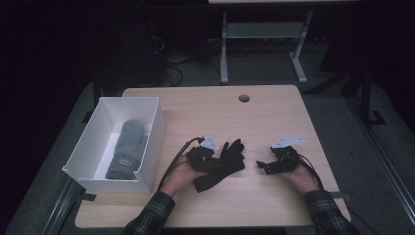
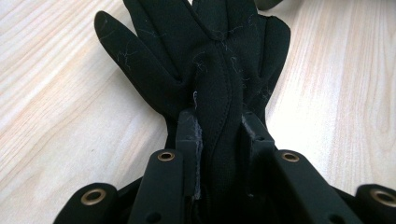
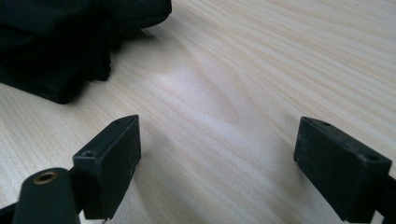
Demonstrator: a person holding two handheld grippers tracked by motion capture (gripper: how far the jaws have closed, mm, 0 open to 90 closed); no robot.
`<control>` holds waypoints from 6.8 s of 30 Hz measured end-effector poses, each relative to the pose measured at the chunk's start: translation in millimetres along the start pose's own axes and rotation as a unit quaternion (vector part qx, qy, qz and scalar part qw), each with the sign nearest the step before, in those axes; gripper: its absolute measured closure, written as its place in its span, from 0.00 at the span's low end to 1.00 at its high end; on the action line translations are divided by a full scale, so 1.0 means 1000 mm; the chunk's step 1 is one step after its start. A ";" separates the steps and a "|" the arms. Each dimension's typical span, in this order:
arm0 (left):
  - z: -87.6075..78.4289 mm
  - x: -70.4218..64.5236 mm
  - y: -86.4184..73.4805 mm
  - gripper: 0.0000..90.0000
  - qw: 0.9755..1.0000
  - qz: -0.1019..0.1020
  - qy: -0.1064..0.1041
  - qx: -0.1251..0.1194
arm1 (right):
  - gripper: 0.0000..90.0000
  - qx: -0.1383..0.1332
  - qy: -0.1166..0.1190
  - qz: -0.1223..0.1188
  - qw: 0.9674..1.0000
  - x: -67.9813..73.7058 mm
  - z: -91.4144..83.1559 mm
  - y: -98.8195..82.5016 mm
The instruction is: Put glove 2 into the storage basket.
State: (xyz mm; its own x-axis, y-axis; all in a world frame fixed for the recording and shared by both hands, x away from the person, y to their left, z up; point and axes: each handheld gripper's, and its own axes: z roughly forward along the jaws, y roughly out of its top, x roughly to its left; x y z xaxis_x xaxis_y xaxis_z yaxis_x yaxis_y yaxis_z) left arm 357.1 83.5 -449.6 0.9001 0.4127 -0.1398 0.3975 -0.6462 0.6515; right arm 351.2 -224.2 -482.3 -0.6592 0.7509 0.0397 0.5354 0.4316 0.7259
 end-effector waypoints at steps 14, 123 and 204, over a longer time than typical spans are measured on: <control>-0.059 0.003 0.027 0.81 0.998 -0.045 0.036 -0.032 | 0.16 0.000 0.000 0.001 1.000 0.000 0.000 0.000; -0.225 0.082 -0.039 0.19 0.953 -0.180 0.234 -0.069 | 0.16 0.000 -0.004 0.004 1.000 0.001 0.000 0.000; -0.023 0.007 -0.015 0.17 0.990 -0.045 0.113 -0.069 | 0.15 0.003 -0.006 0.006 1.000 0.002 -0.001 0.000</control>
State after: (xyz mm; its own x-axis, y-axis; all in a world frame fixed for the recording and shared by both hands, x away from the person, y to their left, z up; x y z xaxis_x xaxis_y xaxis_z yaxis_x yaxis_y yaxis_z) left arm 353.3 111.2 -443.3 0.7927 0.6082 -0.0416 0.4319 -0.5121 0.7425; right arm 349.2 -222.9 -482.0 -0.6460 0.7623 0.0397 0.5465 0.4256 0.7213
